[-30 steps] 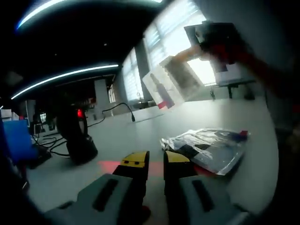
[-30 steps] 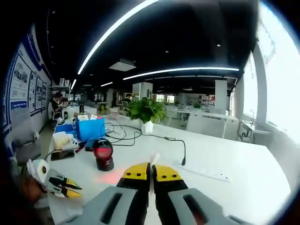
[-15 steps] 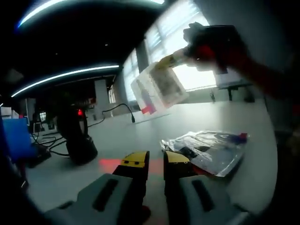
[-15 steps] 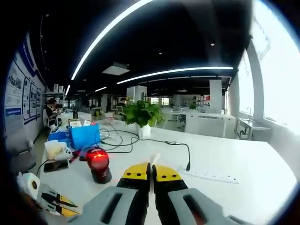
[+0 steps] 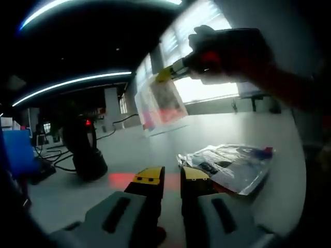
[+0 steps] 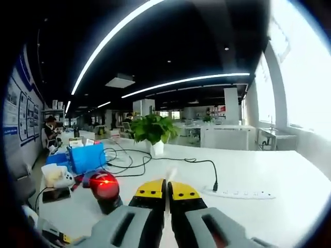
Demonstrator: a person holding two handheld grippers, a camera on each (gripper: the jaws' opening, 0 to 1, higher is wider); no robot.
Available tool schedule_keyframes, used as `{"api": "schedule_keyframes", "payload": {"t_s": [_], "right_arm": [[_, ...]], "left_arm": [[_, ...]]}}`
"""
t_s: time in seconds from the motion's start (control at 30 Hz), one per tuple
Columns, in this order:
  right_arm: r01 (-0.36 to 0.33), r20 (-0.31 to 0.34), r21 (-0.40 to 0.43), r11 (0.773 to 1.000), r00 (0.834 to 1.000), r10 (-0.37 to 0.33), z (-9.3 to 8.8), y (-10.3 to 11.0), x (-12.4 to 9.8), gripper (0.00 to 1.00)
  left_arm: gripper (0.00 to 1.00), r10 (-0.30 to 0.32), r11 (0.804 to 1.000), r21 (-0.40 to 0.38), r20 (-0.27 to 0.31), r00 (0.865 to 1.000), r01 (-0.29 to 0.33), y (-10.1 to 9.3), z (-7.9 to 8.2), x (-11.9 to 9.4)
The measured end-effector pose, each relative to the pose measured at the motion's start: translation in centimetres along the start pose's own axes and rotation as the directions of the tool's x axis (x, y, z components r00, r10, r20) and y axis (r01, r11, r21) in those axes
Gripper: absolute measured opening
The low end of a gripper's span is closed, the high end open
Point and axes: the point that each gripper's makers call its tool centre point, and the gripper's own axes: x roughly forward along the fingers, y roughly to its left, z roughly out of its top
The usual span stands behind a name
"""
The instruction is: Clip sheet goods on table flip sheet goods clip sheet goods scan sheet goods put sheet goods back to table
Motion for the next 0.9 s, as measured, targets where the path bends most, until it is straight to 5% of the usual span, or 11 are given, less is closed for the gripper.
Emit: {"api": "schedule_keyframes", "payload": {"t_s": [0.67,0.9], "right_arm": [[0.056,0.029,0.028,0.998,0.998,-0.057,-2.1,3.4,3.5,0.00],[0.075,0.053,0.019,0.997,0.996,-0.076,-2.6,5.1,3.2,0.00]], "left_arm": [[0.05,-0.001,1.000,-0.003,0.006,1.000,0.001,-0.4,0.2,-0.2],[0.05,-0.004,1.000,-0.001,0.009,1.000,0.004,-0.4,0.2,-0.2]]}}
